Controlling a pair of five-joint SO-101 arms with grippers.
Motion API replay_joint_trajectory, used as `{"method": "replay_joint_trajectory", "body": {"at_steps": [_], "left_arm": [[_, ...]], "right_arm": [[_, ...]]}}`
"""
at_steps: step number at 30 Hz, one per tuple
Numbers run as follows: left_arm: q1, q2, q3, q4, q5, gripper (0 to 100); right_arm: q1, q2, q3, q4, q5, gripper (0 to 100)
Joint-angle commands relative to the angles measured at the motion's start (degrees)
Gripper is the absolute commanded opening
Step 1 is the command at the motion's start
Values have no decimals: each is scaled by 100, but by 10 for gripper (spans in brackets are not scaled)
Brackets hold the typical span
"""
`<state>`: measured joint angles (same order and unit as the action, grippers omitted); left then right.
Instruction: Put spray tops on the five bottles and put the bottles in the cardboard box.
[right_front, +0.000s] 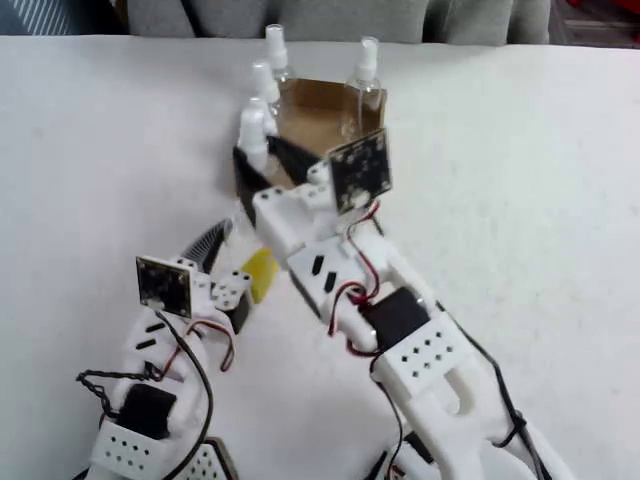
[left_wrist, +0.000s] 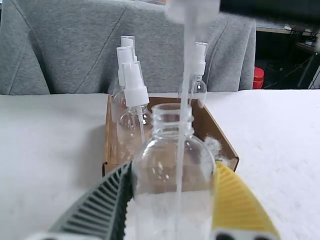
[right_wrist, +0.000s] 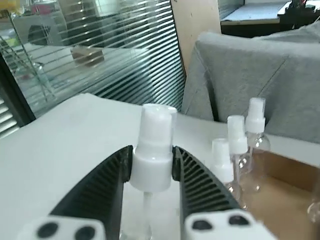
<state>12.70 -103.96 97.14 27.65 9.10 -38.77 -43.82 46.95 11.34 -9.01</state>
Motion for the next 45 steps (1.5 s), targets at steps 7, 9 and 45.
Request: {"method": "replay_joint_trajectory", "body": {"at_steps": [7,9,45], "left_arm": [[-92,-66,-9,-167,-70,94],[-92,-66,-9,-167,-70,94],[-92,-66,-9,-167,-70,94]], "right_arm": [[-391,-66,290,-75,0,21],[-391,-66,299,-48,0,22],[-593,-1297,-800,3046,905,240]]}}
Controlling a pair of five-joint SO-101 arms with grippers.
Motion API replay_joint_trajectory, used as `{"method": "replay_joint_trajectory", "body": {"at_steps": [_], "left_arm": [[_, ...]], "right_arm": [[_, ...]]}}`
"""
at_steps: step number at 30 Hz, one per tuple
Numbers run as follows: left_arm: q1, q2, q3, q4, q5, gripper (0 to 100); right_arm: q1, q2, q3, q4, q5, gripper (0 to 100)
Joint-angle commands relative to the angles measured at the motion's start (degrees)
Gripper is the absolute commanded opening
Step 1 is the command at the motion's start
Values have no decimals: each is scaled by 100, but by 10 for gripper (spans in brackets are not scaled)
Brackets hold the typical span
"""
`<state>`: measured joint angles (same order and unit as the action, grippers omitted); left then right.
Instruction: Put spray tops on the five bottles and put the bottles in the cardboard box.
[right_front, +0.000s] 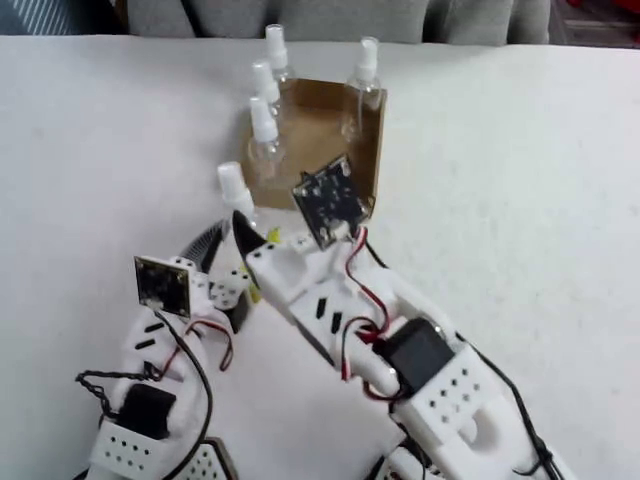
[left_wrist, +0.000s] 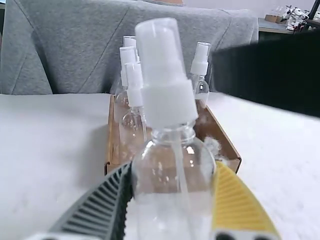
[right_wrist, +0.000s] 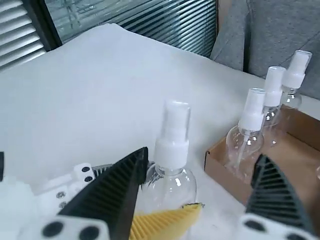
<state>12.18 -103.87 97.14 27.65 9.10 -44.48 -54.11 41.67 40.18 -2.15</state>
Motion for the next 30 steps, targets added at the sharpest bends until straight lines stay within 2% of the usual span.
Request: {"method": "replay_joint_trajectory", "body": {"at_steps": [1,4,5,7,11,18,26,30], "left_arm": [[-40,-75,-9,-167,-70,94],[-40,-75,-9,-167,-70,94],[-40,-75,-9,-167,-70,94],[-48,-75,-9,-158,-70,94],[-40,-75,-9,-53,-70,94],[-40,-75,-9,-53,-70,94],[-40,-75,-9,-53,-70,94],[-40,-75,-9,-53,-70,94]], "right_arm": [[-22,-286,-273,198,220,200],[136,-286,-273,171,211,26],[224,-277,-264,110,185,3],[462,-268,-229,4,149,56],[831,13,-229,-31,149,11],[1200,1121,-229,-637,-9,26],[963,1824,-229,-1481,-44,26],[611,1824,-176,-1429,-229,26]]}}
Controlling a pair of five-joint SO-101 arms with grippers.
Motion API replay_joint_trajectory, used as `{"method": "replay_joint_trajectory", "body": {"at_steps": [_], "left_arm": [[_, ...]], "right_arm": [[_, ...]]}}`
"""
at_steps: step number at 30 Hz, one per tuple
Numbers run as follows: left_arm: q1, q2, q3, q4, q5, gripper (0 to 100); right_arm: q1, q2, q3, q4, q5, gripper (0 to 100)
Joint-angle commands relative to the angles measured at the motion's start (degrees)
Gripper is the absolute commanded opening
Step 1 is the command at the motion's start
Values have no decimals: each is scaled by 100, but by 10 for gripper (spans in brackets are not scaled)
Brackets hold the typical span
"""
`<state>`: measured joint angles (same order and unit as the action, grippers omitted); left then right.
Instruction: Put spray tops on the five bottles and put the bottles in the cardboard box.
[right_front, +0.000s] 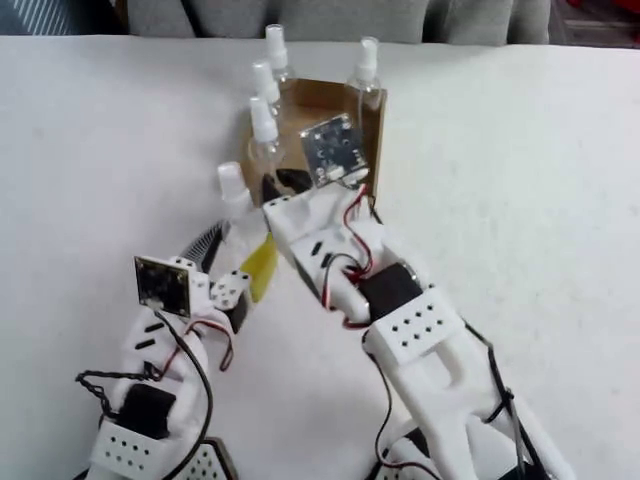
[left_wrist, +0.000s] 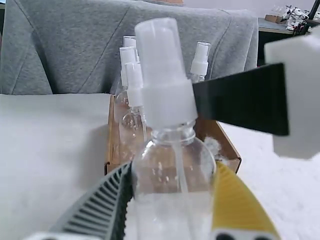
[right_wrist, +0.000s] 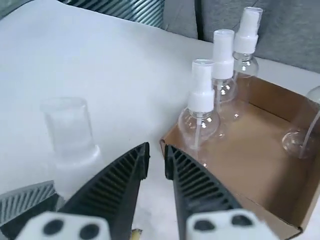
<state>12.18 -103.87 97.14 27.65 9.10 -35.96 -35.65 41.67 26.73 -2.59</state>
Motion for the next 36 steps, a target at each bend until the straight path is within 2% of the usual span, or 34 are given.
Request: {"method": "replay_joint_trajectory", "body": {"at_steps": [1,8,14,18,21,27,36], "left_arm": [[-40,-75,-9,-53,-70,94],[-40,-75,-9,-53,-70,94],[-40,-75,-9,-53,-70,94],[-31,-75,-9,-53,-70,94],[-22,-75,-9,-53,-70,94],[-31,-75,-9,-53,-70,94],[-40,-75,-9,-53,-70,94]], "right_arm": [[-303,-31,-158,-84,-255,26],[-321,22,-123,-75,-255,26],[110,-40,-246,-215,334,26],[374,-4,-677,-365,167,26],[242,31,-905,-356,-123,26],[-330,31,-905,-303,-158,26],[-347,-40,-923,180,-149,26]]}}
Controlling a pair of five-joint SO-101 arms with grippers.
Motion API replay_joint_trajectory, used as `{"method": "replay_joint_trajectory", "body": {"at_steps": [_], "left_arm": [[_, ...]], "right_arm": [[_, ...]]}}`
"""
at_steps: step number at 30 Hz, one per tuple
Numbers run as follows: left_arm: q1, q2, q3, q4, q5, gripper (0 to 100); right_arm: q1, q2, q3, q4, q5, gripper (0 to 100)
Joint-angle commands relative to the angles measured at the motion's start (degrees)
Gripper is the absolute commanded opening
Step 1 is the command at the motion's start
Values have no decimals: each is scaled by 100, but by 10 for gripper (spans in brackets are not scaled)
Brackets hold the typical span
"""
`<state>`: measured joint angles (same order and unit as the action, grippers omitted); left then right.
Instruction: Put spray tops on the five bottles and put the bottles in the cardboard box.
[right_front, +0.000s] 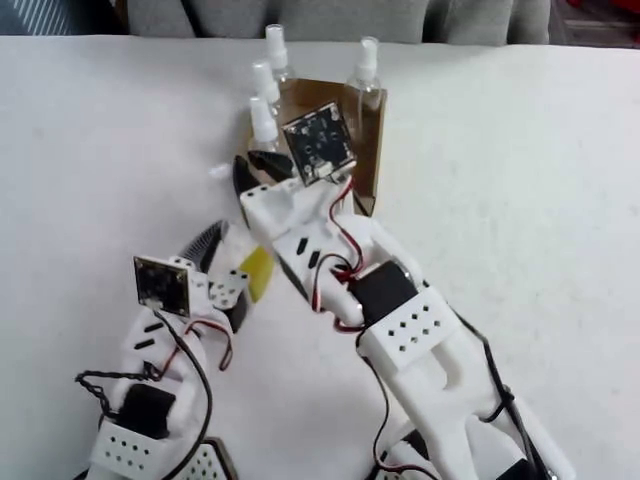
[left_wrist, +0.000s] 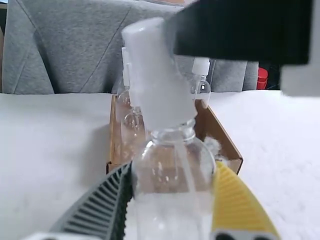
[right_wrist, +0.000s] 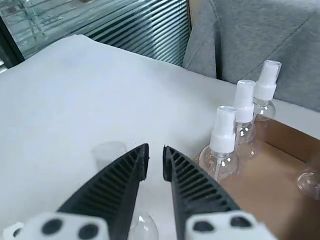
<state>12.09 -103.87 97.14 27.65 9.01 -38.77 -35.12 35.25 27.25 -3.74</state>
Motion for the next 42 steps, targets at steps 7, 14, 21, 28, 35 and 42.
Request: {"method": "replay_joint_trajectory", "body": {"at_steps": [7,14,21,28,35,42], "left_arm": [[-31,-75,-9,-53,-62,94],[-22,-75,-9,-53,-62,94],[-31,-75,-9,-53,-62,94],[-31,-75,-9,-53,-62,94],[-31,-75,-9,-53,-62,94],[-31,-75,-9,-53,-62,94]], "right_arm": [[13,-22,-923,119,-35,27],[-4,409,-1714,171,-35,27],[-321,673,-1732,1121,-35,29],[-303,497,-1705,1648,35,30],[-171,488,-1705,1736,598,30],[180,268,-1723,1244,396,29]]}}
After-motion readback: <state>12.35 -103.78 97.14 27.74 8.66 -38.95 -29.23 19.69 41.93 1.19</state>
